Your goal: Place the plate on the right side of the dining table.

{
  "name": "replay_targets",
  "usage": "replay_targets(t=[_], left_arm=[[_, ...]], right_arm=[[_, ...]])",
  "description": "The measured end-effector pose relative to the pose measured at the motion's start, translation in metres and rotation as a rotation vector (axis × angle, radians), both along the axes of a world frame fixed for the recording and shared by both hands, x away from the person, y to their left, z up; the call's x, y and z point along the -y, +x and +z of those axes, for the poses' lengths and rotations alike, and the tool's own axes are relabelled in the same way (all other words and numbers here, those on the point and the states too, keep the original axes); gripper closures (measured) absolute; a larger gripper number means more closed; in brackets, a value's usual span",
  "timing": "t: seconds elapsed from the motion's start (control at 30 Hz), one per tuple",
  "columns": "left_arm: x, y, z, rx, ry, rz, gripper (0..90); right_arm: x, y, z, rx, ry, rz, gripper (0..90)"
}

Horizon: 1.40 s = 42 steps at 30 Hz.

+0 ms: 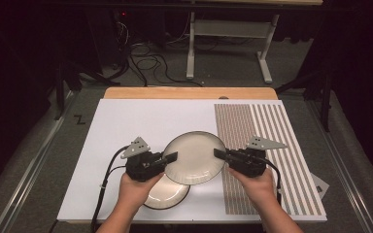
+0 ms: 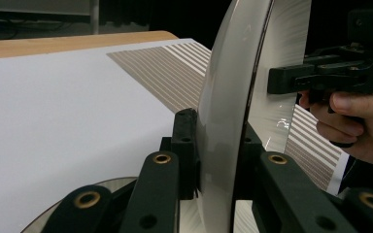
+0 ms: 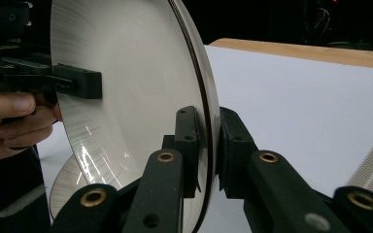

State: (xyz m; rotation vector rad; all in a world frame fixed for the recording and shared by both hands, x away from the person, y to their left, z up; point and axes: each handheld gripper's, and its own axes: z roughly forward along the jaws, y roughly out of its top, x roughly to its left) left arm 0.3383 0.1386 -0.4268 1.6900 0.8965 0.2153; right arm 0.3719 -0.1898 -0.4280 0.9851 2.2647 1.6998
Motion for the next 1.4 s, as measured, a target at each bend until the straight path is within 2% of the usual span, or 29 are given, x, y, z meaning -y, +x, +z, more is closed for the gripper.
replay_targets(t=[0.3,0.83,1.33,1.4], left_arm=[[0.026,0.013,-0.002,-0.006,-0.004,-0.031,77.5],[0.075,0.038,-0.008,-0.008,0.021,-0.076,76.7],[0.119,0.059,-0.018,-0.018,0.047,-0.106,75.8],[0.127,0.061,-0.018,-0.014,0.05,-0.11,75.7]], right_arm=[[0.026,0.001,0.002,0.001,-0.02,-0.04,82.1],[0.072,0.005,-0.003,0.012,-0.044,-0.122,81.8],[0.113,0.009,-0.012,-0.007,-0.037,-0.198,82.0],[0.119,0.009,-0.013,0.003,-0.044,-0.204,82.0]])
